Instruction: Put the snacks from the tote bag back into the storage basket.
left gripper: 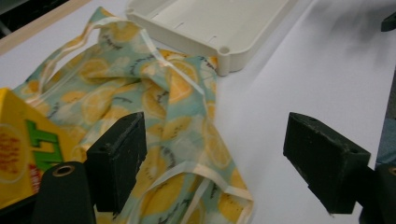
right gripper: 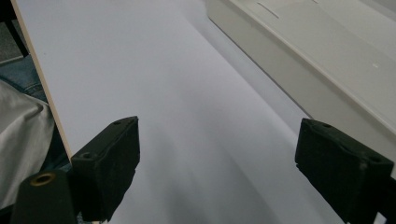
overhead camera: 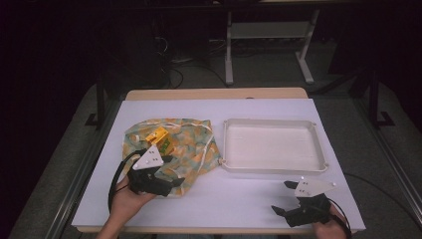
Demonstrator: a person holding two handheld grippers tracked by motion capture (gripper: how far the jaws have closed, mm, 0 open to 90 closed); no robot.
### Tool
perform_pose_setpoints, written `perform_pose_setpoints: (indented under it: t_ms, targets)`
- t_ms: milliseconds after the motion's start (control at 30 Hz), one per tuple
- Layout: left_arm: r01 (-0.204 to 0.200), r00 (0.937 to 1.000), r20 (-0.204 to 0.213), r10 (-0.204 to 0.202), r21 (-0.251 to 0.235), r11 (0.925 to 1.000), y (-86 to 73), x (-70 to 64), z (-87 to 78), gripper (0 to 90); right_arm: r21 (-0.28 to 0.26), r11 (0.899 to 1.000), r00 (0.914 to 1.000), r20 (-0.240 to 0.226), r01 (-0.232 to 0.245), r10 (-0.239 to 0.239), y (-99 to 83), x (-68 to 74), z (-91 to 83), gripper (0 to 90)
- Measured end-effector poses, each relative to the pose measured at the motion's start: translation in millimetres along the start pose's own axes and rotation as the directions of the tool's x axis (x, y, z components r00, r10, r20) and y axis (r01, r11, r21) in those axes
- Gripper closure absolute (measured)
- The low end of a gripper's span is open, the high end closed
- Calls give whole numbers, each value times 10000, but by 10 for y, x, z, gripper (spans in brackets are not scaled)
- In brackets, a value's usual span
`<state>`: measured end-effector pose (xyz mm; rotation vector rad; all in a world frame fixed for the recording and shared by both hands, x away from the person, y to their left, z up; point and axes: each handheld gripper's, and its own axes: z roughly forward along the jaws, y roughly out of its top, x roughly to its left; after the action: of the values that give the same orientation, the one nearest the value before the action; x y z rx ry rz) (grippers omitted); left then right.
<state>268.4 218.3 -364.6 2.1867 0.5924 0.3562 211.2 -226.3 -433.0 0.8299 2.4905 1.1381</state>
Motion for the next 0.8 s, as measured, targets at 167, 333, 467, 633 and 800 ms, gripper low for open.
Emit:
perform_pose_setpoints:
  t_ms: [167,333,467,633,800]
  targets:
    - [134,9997,-201,-133,73,9999,-7,68,-64,209,26,10000,10000,14,24,-24,0,-4,4,134]
    - [192,9988,-457,-189,48,9998,26,146,-154,209,9,10000,10000,48,26,-26,1,-6,8,135]
    - [182,9978,-642,-163,302,9994,64,222,-201,208,30,10000,10000,66,-35,35,-3,-8,6,134]
    - [201,9958,-899,-166,379,9991,124,310,-237,209,36,9999,9999,106,-136,136,-6,-18,9,135]
    - [199,9930,-1176,-118,682,9975,176,500,-275,209,1,10000,9999,80,-80,80,-4,-13,10,135]
